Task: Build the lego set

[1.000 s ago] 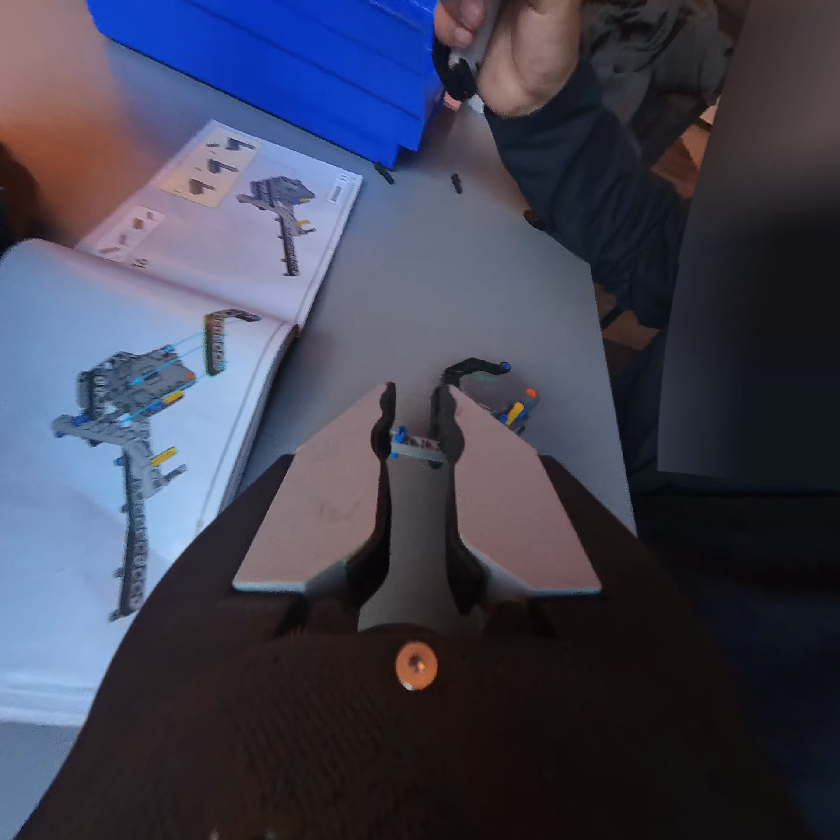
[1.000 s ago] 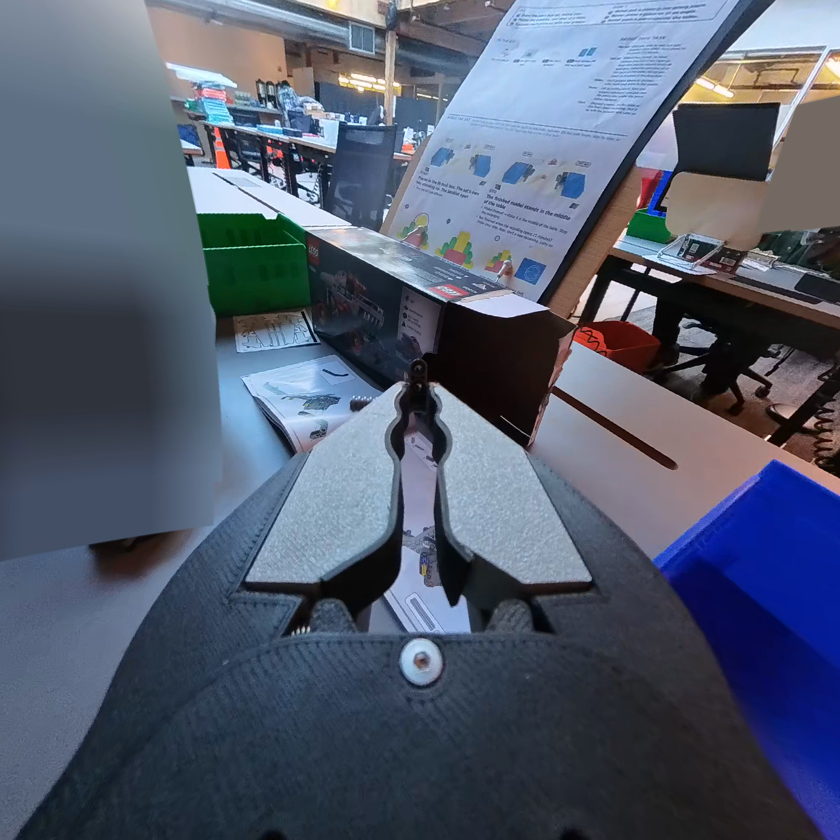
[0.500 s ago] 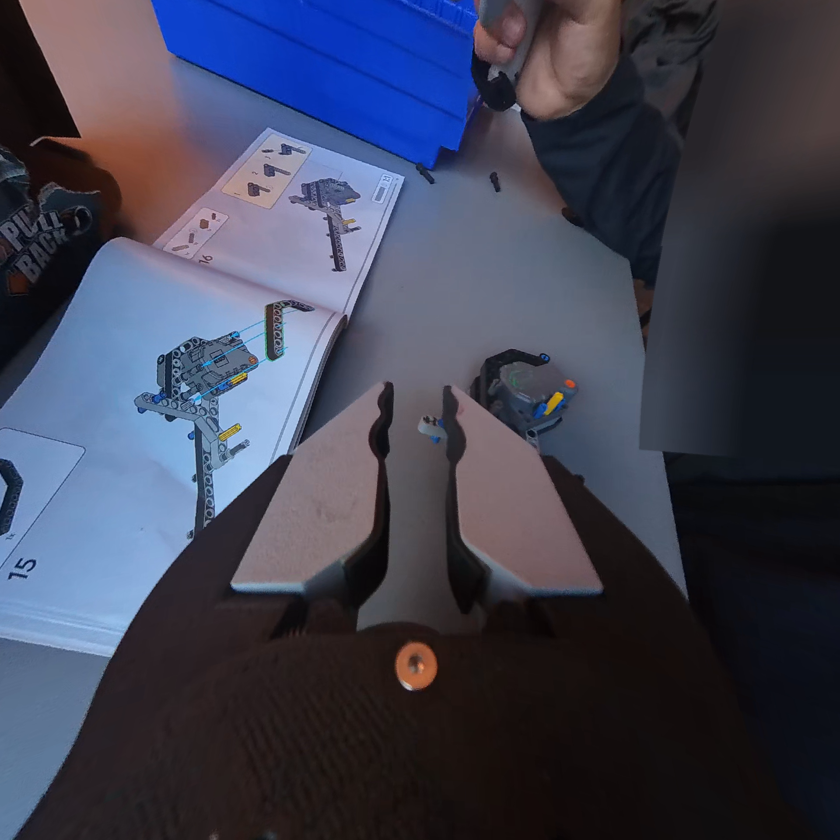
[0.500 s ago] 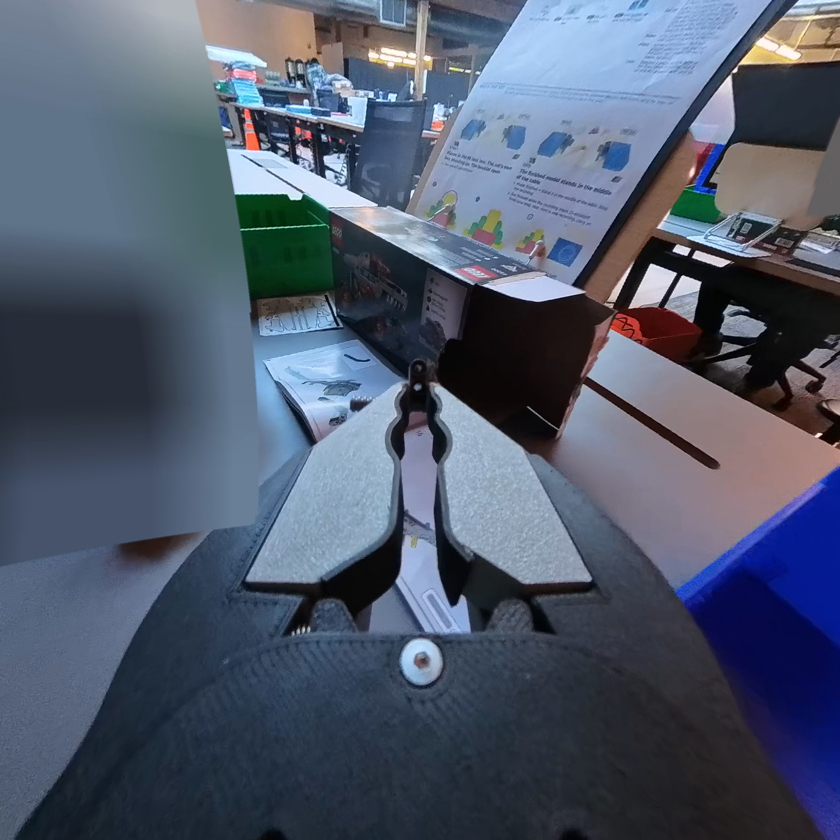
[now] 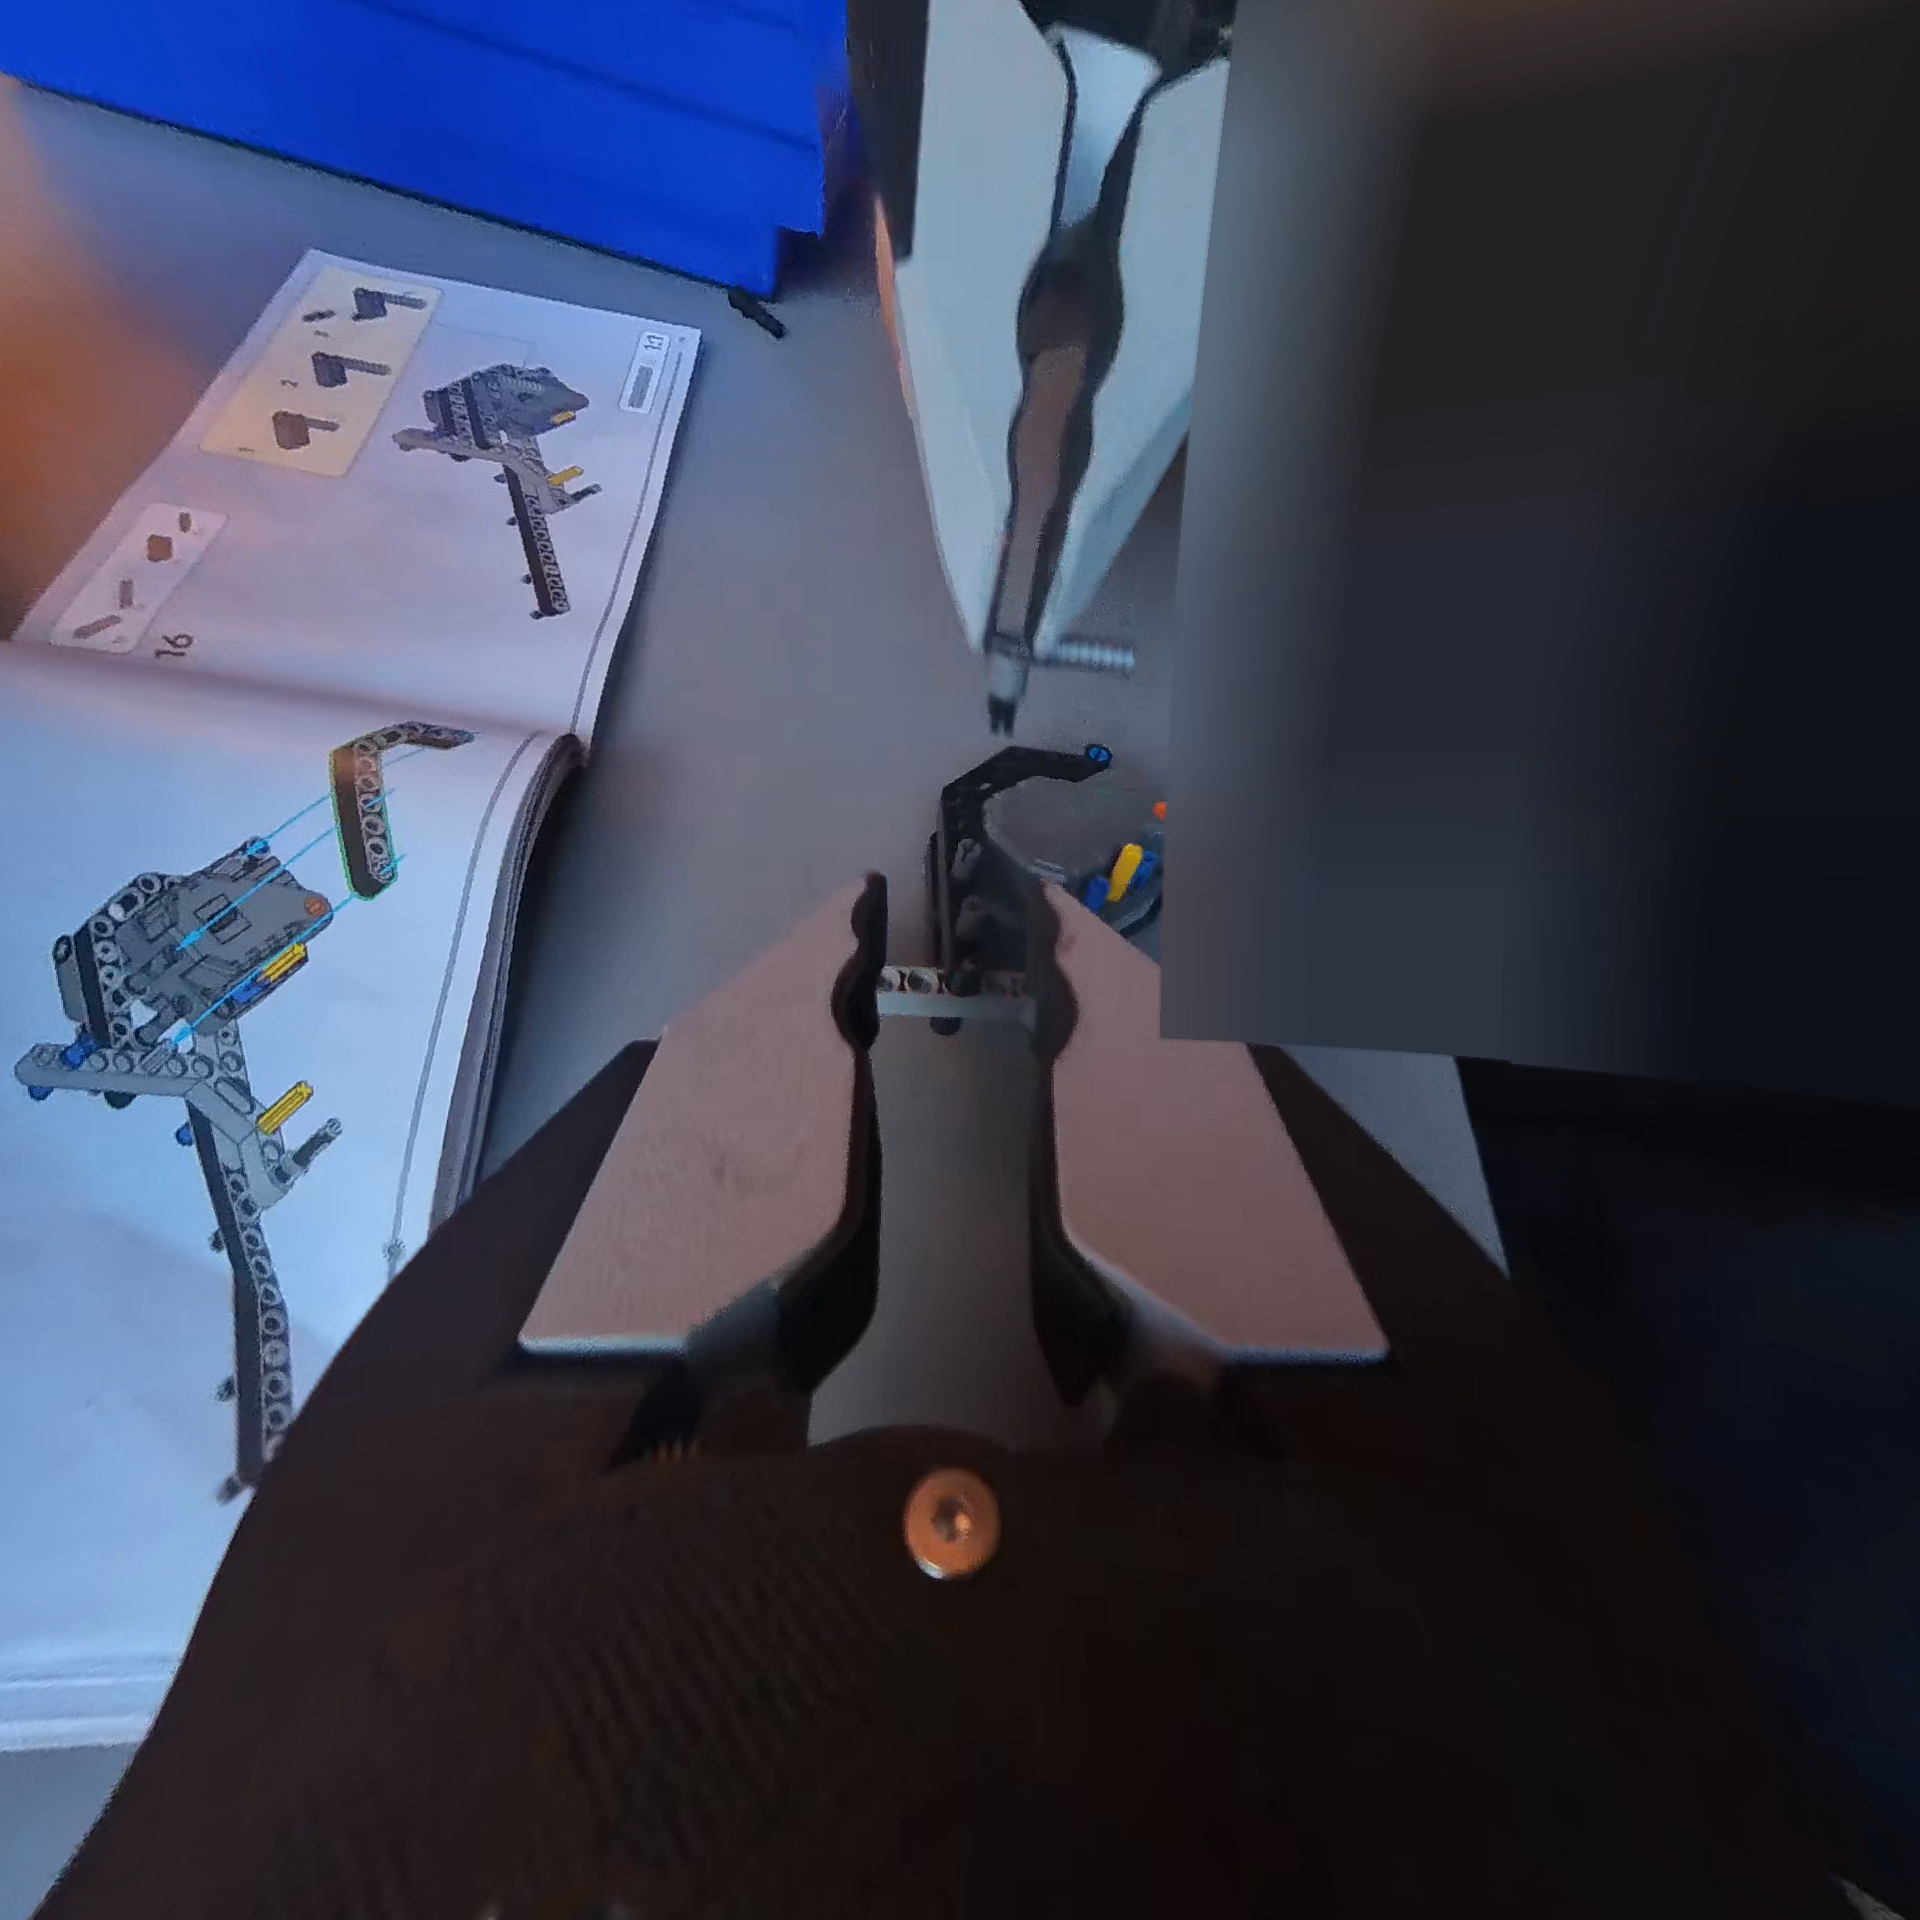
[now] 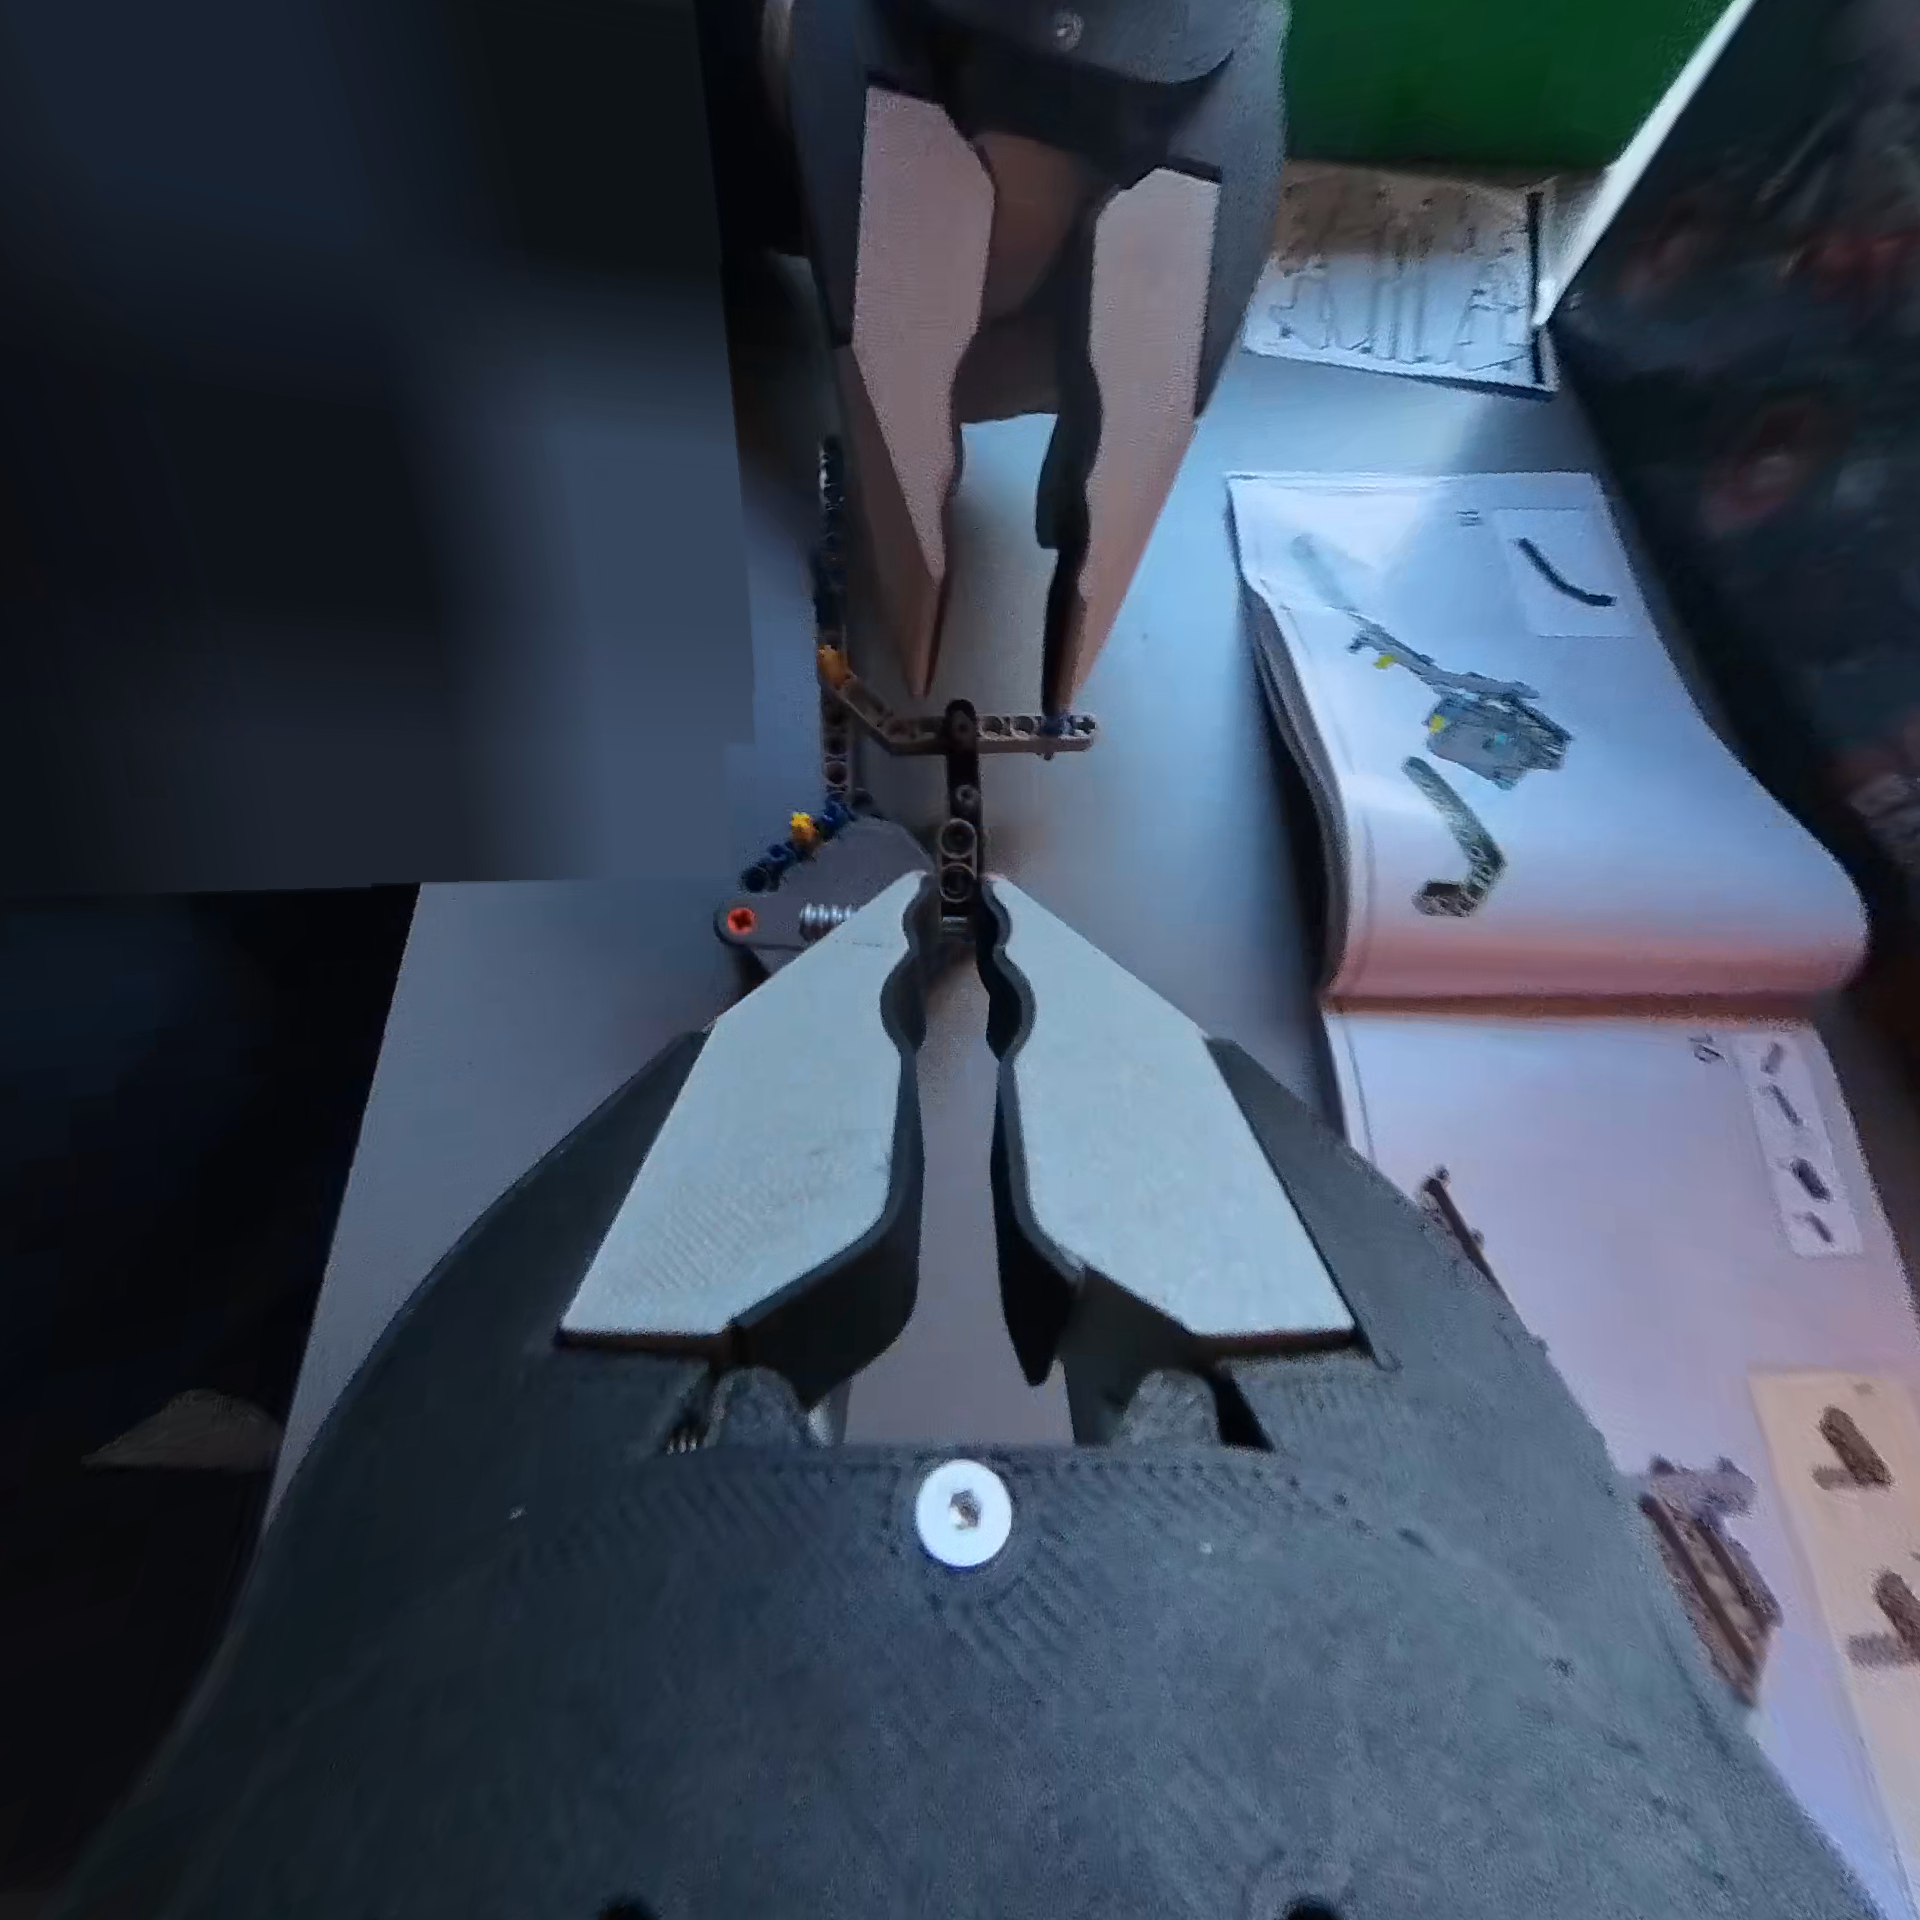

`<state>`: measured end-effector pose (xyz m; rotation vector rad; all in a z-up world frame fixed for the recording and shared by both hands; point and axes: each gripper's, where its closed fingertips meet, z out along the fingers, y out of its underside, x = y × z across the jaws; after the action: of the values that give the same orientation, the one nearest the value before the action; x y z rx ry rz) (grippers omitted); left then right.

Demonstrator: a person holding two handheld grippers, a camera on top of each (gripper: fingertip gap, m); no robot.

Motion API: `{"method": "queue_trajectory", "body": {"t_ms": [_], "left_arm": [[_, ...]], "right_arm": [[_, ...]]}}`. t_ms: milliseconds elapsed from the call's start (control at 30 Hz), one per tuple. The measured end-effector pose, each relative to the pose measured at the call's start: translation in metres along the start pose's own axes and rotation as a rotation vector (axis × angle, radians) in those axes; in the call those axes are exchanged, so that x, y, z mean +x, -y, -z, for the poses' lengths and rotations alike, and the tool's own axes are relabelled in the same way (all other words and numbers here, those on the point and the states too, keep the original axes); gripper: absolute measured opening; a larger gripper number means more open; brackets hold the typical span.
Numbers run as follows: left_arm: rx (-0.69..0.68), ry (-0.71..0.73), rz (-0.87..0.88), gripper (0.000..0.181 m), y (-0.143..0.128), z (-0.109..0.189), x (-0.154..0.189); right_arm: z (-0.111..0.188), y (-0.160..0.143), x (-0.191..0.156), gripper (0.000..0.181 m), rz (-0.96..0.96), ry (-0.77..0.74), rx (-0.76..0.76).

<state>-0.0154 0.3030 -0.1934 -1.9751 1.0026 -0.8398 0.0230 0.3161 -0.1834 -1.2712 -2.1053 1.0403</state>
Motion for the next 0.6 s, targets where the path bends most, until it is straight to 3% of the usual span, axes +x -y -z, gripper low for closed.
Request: {"method": "queue_trajectory", "body": {"t_ms": [233, 600], "left_arm": [[-0.054, -0.035, 0.03, 0.023, -0.015, -0.017, 0.002], [-0.054, -0.047, 0.011, 0.008, -0.016, -0.019, 0.004]], "right_arm": [[-0.015, 0.001, 0.0, 0.004, -0.062, 0.037, -0.004], [-0.021, -0.002, 0.007, 0.004, -0.142, 0.089, 0.005]]}}
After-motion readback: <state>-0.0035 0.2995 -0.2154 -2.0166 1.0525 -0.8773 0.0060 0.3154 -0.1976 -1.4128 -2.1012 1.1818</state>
